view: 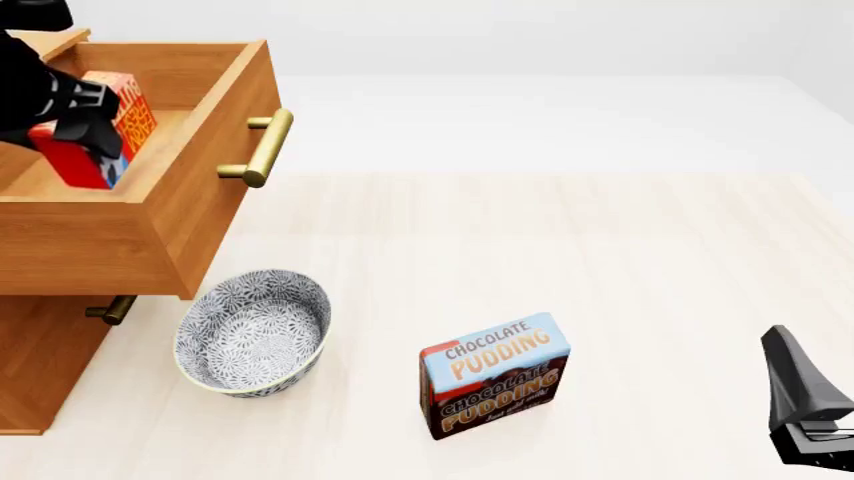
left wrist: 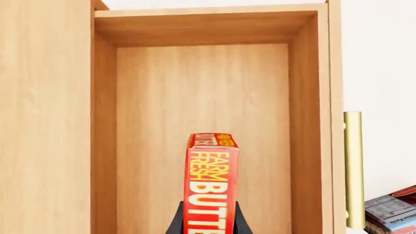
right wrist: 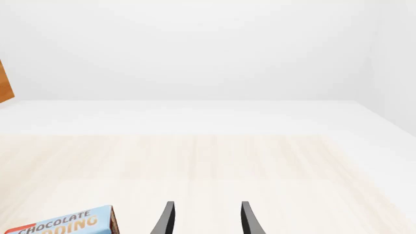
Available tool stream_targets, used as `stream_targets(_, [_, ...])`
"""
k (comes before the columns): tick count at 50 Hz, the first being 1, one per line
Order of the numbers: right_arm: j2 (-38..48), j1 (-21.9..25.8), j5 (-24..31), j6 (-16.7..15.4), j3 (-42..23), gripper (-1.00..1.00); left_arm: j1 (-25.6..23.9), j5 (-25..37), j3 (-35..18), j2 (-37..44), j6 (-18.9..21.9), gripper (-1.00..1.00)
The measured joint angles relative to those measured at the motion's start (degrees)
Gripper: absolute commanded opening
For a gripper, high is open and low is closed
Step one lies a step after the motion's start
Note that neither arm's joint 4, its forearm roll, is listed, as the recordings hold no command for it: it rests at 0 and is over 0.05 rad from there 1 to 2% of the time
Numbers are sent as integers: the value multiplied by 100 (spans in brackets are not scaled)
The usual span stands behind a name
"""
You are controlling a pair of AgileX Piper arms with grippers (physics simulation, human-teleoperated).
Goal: Put the butter at the back in the top drawer of the cabinet and close it.
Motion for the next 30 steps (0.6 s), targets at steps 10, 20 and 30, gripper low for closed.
stream_targets(10, [0, 0, 0, 0, 0, 100, 51, 0, -3, 59, 23, -100])
stream_targets(20, [0, 0, 0, 0, 0, 100, 64, 0, -20, 119, 21, -100])
stream_targets(30, [0, 0, 0, 0, 0, 100, 79, 0, -38, 166, 16, -100])
